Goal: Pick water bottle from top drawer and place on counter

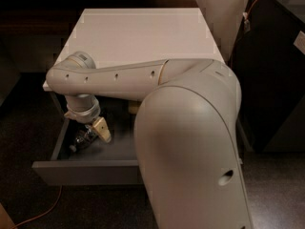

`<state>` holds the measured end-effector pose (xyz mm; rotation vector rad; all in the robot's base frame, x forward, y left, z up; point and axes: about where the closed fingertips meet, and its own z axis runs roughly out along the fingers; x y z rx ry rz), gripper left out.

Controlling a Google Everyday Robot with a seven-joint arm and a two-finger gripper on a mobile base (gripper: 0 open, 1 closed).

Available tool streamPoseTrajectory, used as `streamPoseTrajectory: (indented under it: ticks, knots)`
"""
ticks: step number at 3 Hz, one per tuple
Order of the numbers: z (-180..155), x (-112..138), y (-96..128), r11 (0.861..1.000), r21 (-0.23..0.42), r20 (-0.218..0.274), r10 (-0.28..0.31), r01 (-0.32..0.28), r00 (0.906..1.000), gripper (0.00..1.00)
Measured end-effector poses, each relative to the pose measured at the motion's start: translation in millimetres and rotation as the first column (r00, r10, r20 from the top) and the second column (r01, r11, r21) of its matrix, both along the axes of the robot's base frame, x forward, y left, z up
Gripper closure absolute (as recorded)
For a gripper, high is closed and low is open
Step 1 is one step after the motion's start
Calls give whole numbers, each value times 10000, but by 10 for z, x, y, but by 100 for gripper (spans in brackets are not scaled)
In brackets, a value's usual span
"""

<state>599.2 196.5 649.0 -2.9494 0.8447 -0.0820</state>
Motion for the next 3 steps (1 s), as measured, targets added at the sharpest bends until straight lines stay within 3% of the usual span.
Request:
streamPoseTrajectory:
  ticks: [1, 2, 3]
  knots:
    - [13, 0, 0, 10000, 0, 0, -1, 1, 10000, 38]
    - [17, -3, -28, 10000, -4, -2, -84, 84, 10000, 70]
    - [-9, -43, -372, 9940, -47, -27, -1094, 1094, 9940, 92]
